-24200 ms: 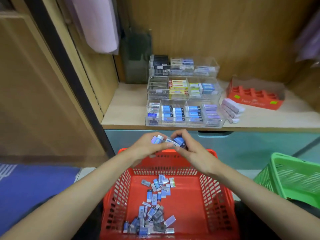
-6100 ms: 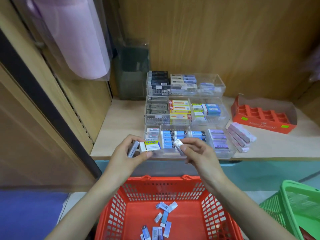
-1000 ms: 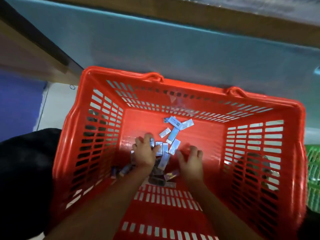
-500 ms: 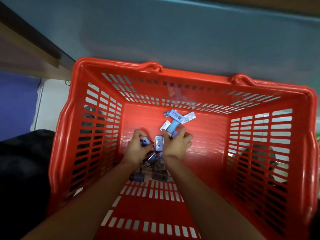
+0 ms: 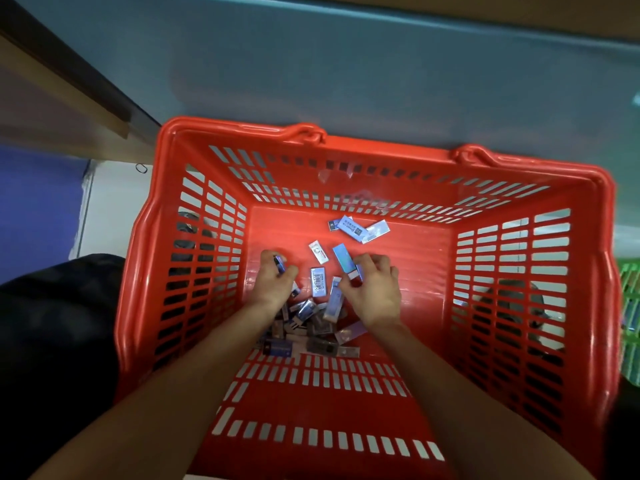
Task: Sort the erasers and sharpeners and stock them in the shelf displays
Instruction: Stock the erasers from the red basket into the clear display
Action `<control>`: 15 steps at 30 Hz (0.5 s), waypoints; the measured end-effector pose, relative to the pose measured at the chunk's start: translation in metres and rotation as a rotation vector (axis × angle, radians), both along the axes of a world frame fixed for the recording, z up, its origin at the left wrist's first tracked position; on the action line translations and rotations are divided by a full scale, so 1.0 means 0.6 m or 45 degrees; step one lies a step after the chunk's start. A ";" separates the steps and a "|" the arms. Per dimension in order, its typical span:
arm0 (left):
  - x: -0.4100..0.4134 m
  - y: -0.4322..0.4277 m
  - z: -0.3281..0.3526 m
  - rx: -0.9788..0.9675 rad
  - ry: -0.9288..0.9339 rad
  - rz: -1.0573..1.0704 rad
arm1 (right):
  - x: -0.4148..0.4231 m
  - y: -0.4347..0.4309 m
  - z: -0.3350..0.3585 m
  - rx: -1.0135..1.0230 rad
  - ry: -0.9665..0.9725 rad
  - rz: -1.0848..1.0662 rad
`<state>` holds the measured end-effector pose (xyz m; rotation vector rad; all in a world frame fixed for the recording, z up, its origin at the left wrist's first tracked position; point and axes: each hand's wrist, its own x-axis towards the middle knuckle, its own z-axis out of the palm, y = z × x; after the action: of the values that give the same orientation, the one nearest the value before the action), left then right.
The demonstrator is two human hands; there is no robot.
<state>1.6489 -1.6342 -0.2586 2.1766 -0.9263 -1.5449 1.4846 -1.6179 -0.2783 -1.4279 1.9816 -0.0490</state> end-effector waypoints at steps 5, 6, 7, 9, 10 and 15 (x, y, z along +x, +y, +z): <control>-0.011 0.002 0.017 0.032 0.025 0.003 | -0.004 0.015 0.050 -0.069 -0.217 0.025; -0.013 0.001 0.021 0.026 0.079 0.033 | -0.003 0.018 0.057 -0.089 -0.233 0.039; -0.014 0.002 0.025 0.021 0.147 0.063 | -0.002 0.019 0.065 -0.101 -0.240 0.045; -0.015 0.004 0.049 0.032 0.261 0.061 | -0.001 0.021 0.087 -0.127 -0.251 0.052; -0.017 0.005 0.064 0.033 0.305 0.054 | -0.001 0.021 0.098 -0.142 -0.260 0.062; -0.024 0.004 0.131 -0.087 0.443 0.072 | -0.004 0.028 0.155 -0.202 -0.355 0.111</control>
<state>1.6347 -1.6320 -0.1801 1.7920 -0.7843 -1.7614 1.4823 -1.6010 -0.1854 -1.5151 1.7168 -0.3539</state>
